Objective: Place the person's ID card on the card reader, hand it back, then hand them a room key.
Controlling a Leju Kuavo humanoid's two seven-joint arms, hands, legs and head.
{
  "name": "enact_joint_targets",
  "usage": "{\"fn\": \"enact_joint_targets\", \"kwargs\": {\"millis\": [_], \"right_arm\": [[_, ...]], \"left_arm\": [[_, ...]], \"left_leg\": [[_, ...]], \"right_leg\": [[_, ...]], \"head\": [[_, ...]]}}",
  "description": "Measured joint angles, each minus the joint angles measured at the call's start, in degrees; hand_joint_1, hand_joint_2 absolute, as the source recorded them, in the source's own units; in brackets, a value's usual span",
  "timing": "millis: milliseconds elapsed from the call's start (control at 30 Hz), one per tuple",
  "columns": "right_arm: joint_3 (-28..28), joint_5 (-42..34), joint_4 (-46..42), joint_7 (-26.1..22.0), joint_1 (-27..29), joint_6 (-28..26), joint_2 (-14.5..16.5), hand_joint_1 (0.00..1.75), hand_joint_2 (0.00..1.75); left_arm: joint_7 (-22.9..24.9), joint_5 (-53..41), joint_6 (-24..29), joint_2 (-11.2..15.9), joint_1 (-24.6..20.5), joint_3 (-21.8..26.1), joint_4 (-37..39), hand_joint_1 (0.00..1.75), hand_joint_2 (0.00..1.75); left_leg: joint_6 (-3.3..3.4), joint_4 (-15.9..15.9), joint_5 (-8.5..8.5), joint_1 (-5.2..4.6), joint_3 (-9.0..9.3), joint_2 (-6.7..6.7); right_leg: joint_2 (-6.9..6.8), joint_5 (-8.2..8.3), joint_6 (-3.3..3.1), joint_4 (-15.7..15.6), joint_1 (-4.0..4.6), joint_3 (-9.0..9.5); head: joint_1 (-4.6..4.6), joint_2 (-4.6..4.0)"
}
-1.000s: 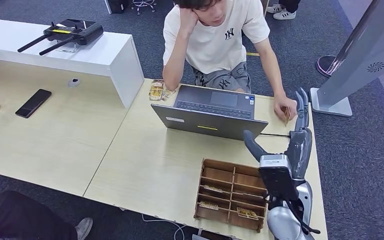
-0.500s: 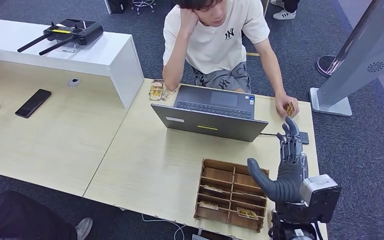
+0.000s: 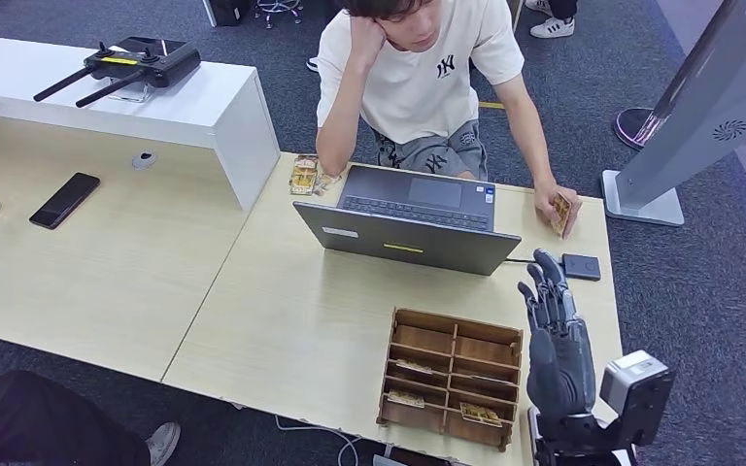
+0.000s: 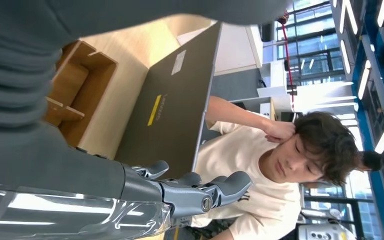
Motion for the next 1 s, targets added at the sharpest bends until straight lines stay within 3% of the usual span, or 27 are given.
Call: {"fn": "enact_joint_targets", "kwargs": {"millis": [700, 833, 1000], "right_arm": [[-3.52, 2.80, -1.76, 1.16, 2.64, 1.74, -4.04, 0.00, 0.00], [-4.01, 3.20, -1.96, 1.49, 2.96, 1.99, -4.44, 0.00, 1.75], [-4.27, 4.60, -2.05, 2.34, 3.13, 2.36, -5.06, 0.00, 1.75]], "left_arm": [[-0.34, 0.79, -0.35, -0.07, 0.46, 1.26, 0.00, 0.00, 0.00], [-0.51, 0.82, -0.22, -0.08, 0.48, 1.29, 0.00, 0.00, 0.00], [-0.87, 0.92, 0.16, -0.09, 0.49, 1.35, 0.00, 0.00, 0.00]], "left_leg": [[0.00, 0.00, 0.00, 0.00, 0.00, 0.01], [0.00, 0.00, 0.00, 0.00, 0.00, 0.01], [0.00, 0.00, 0.00, 0.00, 0.01, 0.01]], "right_leg": [[0.00, 0.00, 0.00, 0.00, 0.00, 0.00], [0.00, 0.00, 0.00, 0.00, 0.00, 0.01], [0.00, 0.00, 0.00, 0.00, -0.01, 0.01]], "head": [[-0.01, 0.00], [-0.01, 0.00], [-0.01, 0.00]]}}
